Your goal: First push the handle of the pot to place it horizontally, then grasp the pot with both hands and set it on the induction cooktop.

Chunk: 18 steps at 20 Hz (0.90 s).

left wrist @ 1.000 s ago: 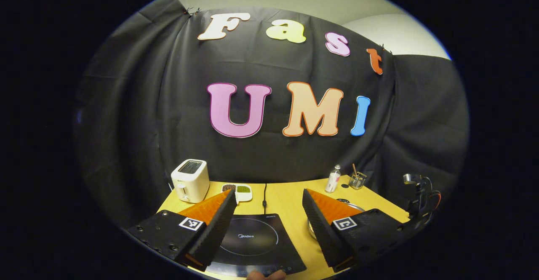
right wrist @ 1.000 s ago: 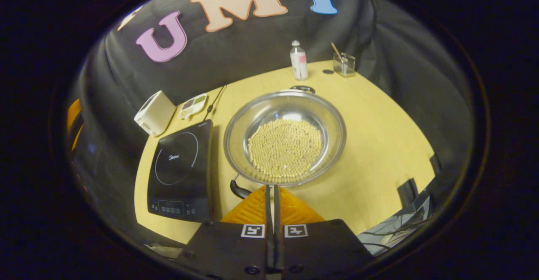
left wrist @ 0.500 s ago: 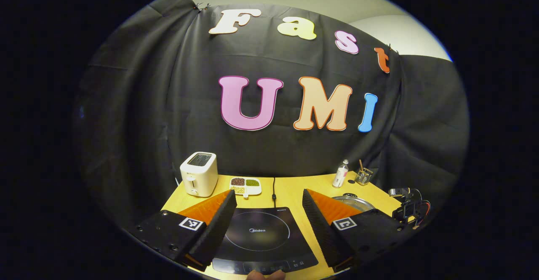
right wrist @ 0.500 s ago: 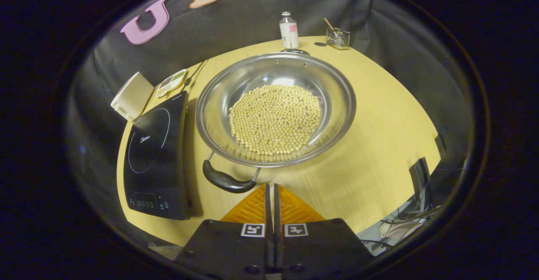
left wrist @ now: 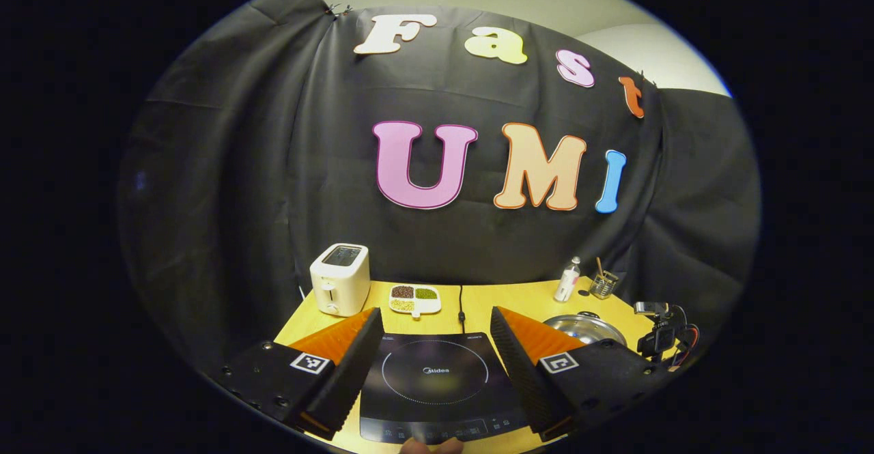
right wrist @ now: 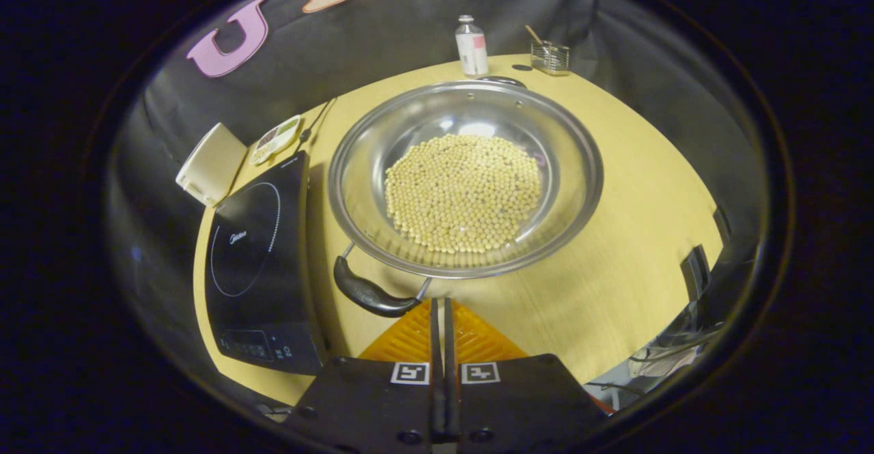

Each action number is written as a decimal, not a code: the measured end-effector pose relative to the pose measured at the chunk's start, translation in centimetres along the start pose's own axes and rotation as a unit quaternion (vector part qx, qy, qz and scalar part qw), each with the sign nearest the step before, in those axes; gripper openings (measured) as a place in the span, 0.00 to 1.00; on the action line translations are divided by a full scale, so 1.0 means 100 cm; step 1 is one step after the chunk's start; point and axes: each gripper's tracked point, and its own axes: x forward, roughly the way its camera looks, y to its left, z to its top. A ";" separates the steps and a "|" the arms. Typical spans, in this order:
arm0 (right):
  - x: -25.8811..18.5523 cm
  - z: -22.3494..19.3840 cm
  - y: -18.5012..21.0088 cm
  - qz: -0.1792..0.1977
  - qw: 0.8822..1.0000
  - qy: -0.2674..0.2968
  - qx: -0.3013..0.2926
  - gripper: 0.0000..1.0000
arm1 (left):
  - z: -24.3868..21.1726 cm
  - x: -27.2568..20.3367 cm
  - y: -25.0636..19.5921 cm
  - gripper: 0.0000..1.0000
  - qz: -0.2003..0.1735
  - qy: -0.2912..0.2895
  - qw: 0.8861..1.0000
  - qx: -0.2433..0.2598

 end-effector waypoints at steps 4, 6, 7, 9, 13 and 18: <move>0.005 0.004 0.026 0.009 1.000 -0.001 0.015 0.03 | -0.002 0.001 0.004 0.96 0.003 0.003 1.000 -0.002; 0.009 0.007 0.040 0.016 0.999 0.002 0.031 0.03 | -0.002 0.001 0.007 0.96 0.005 0.003 1.000 -0.004; 0.011 0.008 0.046 0.019 0.999 0.004 0.040 0.00 | -0.002 0.001 0.008 0.96 0.006 0.003 1.000 -0.006; 0.014 0.012 0.054 0.021 0.998 0.005 0.057 0.03 | -0.003 0.000 0.011 0.96 0.009 0.005 1.000 -0.007; 0.020 0.017 0.069 0.021 0.995 0.008 0.097 0.03 | -0.006 -0.002 0.015 0.96 0.012 0.006 1.000 -0.010; 0.028 0.028 0.087 0.026 0.990 0.013 0.141 0.03 | -0.006 -0.007 0.016 0.96 0.015 0.009 1.000 -0.010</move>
